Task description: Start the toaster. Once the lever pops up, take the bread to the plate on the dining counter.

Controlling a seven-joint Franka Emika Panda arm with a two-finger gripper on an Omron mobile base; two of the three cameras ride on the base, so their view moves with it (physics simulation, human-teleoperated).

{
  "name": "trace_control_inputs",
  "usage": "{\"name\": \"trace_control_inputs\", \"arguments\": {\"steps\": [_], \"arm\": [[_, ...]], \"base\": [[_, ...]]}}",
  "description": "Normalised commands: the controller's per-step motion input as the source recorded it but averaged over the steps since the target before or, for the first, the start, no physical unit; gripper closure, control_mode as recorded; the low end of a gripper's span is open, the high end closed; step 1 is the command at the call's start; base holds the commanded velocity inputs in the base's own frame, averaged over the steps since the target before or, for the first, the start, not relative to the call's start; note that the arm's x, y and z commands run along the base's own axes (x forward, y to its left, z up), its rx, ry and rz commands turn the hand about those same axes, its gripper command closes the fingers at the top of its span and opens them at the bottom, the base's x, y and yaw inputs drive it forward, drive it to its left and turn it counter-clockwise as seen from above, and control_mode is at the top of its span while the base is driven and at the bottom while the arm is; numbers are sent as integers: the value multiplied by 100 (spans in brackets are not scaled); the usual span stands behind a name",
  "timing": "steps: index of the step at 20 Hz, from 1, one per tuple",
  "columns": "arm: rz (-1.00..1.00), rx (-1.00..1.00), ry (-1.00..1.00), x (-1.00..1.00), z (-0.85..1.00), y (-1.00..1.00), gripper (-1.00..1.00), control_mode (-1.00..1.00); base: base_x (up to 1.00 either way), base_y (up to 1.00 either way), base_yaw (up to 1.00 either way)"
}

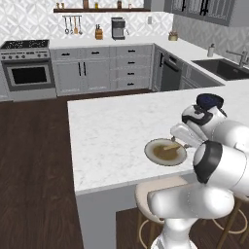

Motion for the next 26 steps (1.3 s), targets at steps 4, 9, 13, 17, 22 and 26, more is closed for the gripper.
{"name": "trace_control_inputs", "arguments": {"steps": [4,9,13,17,22,26], "arm": [[-8,-2,4,-24,20,-22,-100,-100],[-9,-9,14,-5,45,-1,-100,-100],[-2,-16,10,0,43,46,-100,-100],[4,-14,6,0,31,77,-100,-100],[7,-14,1,-11,22,65,-100,-100],[14,-11,0,-35,20,39,-100,-100]], "base": [[0,0,0],[0,0,0],[0,0,0],[0,0,0],[0,0,0],[0,0,0]]}}
